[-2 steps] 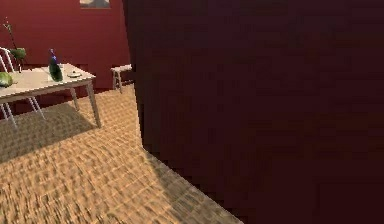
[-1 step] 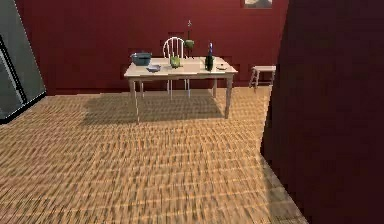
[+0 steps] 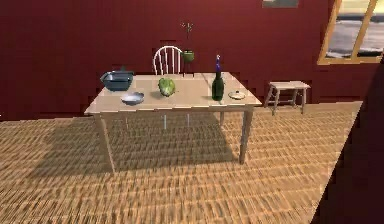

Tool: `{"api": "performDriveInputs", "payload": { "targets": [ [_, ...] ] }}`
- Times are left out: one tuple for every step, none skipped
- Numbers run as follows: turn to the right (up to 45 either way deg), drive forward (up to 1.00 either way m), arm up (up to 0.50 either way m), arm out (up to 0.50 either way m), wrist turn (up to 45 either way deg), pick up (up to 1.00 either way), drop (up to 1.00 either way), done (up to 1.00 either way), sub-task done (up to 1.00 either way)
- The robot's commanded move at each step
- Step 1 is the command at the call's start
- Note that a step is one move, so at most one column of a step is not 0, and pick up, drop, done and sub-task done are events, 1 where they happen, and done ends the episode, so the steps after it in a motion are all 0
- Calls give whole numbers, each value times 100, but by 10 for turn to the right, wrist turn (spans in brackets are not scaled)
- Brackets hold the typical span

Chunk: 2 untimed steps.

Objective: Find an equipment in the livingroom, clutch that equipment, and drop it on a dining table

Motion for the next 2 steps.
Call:
{"api": "performDriveInputs", "payload": {
  "targets": [
    [0, 90, 0, 0, 0, 0, 0, 0, 0],
    [-90, 0, 0, 0, 0, 0, 0, 0, 0]
  ]
}}
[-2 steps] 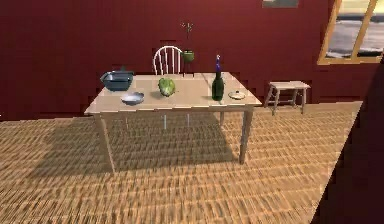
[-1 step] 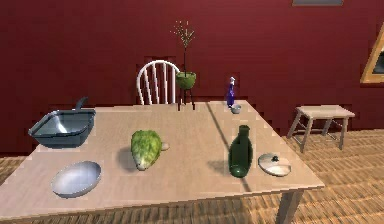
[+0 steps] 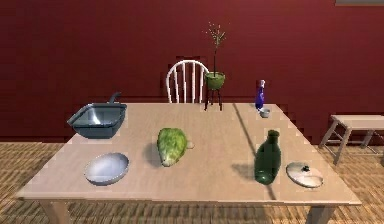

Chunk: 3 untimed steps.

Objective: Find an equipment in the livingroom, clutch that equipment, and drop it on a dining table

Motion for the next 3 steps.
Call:
{"api": "performDriveInputs", "payload": {
  "targets": [
    [60, 0, 0, 0, 0, 0, 0, 0, 0],
    [-60, 0, 0, 0, 0, 0, 0, 0, 0],
    [30, 0, 0, 0, 0, 0, 0, 0, 0]
  ]
}}
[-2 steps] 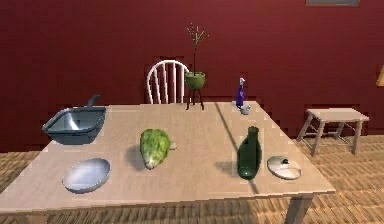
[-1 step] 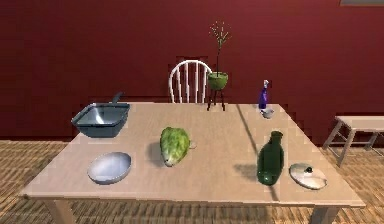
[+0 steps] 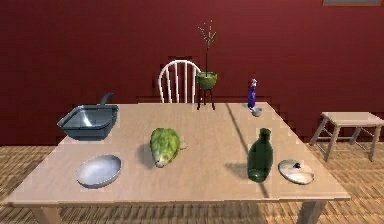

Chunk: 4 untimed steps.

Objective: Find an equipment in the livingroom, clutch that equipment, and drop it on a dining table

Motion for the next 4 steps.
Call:
{"api": "performDriveInputs", "payload": {
  "targets": [
    [0, 20, 0, 0, 0, 0, 0, 0, 0],
    [60, 0, 0, 0, 0, 0, 0, 0, 0],
    [-60, 0, 0, 0, 0, 0, 0, 0, 0],
    [390, 0, 0, 0, 0, 0, 0, 0, 0]
  ]
}}
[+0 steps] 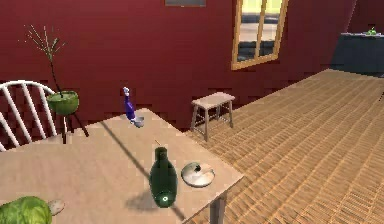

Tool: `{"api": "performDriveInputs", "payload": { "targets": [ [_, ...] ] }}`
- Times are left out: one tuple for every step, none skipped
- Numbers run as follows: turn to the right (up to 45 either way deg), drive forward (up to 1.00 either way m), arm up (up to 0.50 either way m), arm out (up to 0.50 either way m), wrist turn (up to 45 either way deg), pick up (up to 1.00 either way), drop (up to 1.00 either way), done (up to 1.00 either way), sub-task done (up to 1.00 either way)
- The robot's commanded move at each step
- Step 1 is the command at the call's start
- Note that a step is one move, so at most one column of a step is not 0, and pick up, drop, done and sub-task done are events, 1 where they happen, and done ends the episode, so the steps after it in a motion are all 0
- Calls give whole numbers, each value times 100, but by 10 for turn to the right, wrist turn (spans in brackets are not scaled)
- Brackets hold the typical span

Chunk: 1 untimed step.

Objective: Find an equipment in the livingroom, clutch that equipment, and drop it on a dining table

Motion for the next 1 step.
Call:
{"api": "performDriveInputs", "payload": {
  "targets": [
    [0, 20, 0, 0, 0, 0, 0, 0, 0]
  ]
}}
